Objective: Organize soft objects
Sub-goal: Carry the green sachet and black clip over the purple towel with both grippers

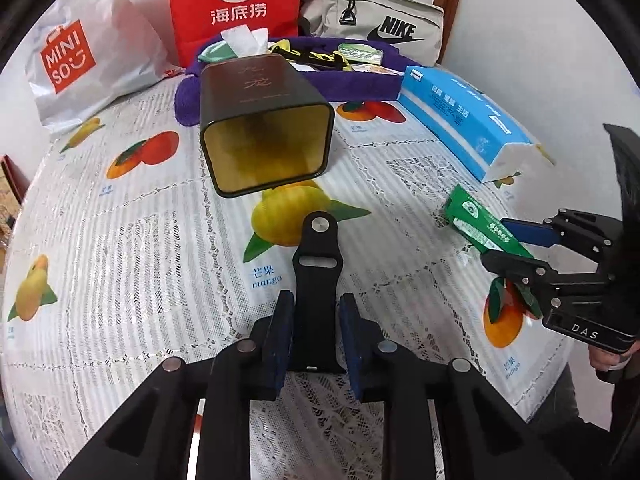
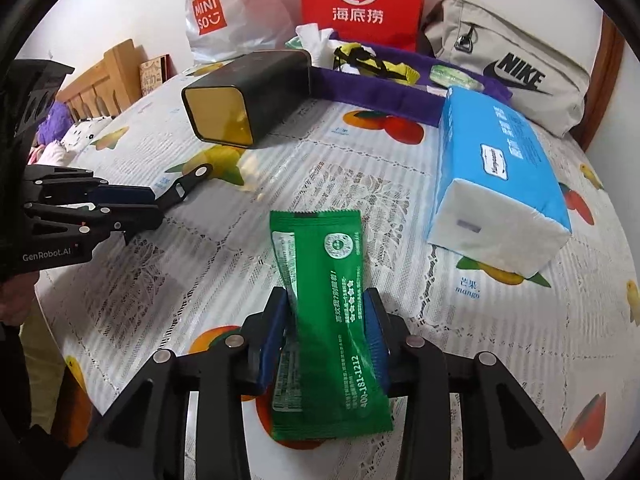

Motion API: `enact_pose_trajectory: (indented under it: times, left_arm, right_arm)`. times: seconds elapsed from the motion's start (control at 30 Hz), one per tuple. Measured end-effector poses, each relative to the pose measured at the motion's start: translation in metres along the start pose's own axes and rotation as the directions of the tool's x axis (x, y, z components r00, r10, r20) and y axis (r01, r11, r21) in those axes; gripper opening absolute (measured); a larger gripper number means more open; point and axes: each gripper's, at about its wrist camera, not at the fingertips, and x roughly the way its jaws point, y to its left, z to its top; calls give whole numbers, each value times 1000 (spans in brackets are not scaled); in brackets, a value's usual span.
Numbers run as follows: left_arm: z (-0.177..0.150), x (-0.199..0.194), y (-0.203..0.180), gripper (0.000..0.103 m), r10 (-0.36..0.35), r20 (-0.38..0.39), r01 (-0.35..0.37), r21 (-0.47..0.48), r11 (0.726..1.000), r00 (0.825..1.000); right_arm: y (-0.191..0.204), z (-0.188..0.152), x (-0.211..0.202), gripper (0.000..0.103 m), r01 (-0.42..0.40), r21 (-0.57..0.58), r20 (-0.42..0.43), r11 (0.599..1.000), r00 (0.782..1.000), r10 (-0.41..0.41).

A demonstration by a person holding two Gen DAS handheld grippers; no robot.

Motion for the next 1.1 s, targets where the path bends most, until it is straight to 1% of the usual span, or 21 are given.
enact_pose_trajectory:
  times: [0.07,0.13,0.17,0.3,0.47,0.57,0.63,0.83,0.9,1.1]
  left_arm:
    - [0,0,-4,20,37,8,-37,10,999,999]
    - [0,-1,-6,20,51,7,-51,6,999,999]
    - [1,-2,-6,20,50,4,-50,-3,999,999]
    - [1,-7,-3,20,16,1,-16,-50,999,1000]
    - [5,-18,-6,20,21,27,-19,-79,997,999]
    - [9,-25,-6,20,14,40,-10,-94,996,999]
    - [11,-27,-8,20,21,39,-17,-95,995,999]
    - [21,-43,-8,20,17,65,-9,-117,993,998]
    - [26,-48,-8,20,29,74,-19,-124,992,997]
    - [42,-60,-5,20,27,101,-12,-140,990,994]
  right_arm:
    - [0,-3,-1,34,8,-5,22,1000,1000,-8]
    - [-3,-4,-3,29,-3,5,22,1000,1000,3]
    - [-6,-5,-5,26,-9,11,17,1000,1000,9]
    - [-18,-13,-15,24,-9,41,7,999,1000,9]
    - [-37,-23,-30,24,-8,85,6,996,1000,7]
    - [-46,-24,-40,24,-6,98,16,995,1000,5]
    - [-50,-23,-43,24,-8,98,20,995,1000,6]
    - [-57,-16,-54,24,-21,87,35,996,999,18]
    - [-58,-11,-58,24,-32,81,45,996,999,28]
    - [-61,5,-73,24,-71,62,89,996,994,66]
